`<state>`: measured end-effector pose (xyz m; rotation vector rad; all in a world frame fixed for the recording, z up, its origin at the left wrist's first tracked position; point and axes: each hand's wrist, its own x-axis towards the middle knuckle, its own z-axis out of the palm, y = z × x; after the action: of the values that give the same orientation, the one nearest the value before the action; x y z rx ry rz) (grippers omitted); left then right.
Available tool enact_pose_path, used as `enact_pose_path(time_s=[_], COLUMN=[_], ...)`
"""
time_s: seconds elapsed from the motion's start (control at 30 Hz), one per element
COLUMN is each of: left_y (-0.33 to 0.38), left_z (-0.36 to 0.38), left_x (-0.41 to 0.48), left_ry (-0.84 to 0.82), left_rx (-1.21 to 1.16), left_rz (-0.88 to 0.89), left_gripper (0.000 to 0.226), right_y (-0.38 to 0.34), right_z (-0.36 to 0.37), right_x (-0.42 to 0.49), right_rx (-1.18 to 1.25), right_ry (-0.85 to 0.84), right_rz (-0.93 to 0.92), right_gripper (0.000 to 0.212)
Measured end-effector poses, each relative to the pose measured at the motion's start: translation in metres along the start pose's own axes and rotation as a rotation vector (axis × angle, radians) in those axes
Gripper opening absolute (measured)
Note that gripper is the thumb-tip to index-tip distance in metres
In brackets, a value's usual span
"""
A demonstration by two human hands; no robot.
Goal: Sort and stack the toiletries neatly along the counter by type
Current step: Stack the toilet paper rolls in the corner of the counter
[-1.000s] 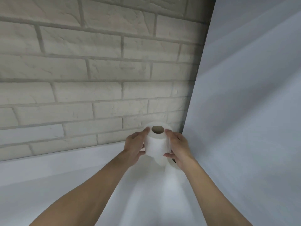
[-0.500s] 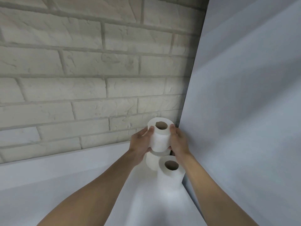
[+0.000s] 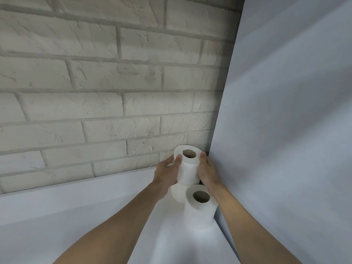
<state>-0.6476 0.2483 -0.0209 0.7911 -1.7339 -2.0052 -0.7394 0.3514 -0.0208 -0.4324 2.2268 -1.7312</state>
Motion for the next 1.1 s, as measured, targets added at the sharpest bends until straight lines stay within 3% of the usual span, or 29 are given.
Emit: enact_pose_path(time_s=[0.23, 0.37, 0.5, 0.7, 0.83, 1.0, 1.1], left_y=[-0.006, -0.007, -0.009, -0.010, -0.006, -0.003, 0.002], left_z=[0.002, 0.003, 0.005, 0.003, -0.004, -0.012, -0.022], left_x=[0.003, 0.001, 0.002, 0.005, 0.000, -0.024, -0.043], left_ry=[0.016, 0.011, -0.012, -0.035, -0.030, -0.012, -0.032], left_rx=[0.177, 0.107, 0.002, -0.030, 0.000, 0.069, 0.101], left_rz=[0.017, -0.044, -0.100, -0.176, -0.199, -0.113, -0.058], left_gripper=[0.057, 0.044, 0.049, 0.083, 0.075, 0.065, 0.061], right_y=[0.002, 0.007, 0.008, 0.003, 0.002, -0.006, -0.010], right_z=[0.001, 0.003, 0.003, 0.004, 0.006, 0.003, 0.005], right_x=[0.002, 0.002, 0.003, 0.001, -0.005, -0.024, -0.040], right_rx=[0.005, 0.008, 0.002, -0.031, -0.073, -0.043, -0.043], right_ry=[0.018, 0.005, -0.001, 0.023, 0.093, 0.187, 0.219], right_rz=[0.009, 0.017, 0.050, 0.072, -0.004, -0.184, -0.249], right_gripper=[0.052, 0.056, 0.060, 0.061, 0.060, 0.034, 0.032])
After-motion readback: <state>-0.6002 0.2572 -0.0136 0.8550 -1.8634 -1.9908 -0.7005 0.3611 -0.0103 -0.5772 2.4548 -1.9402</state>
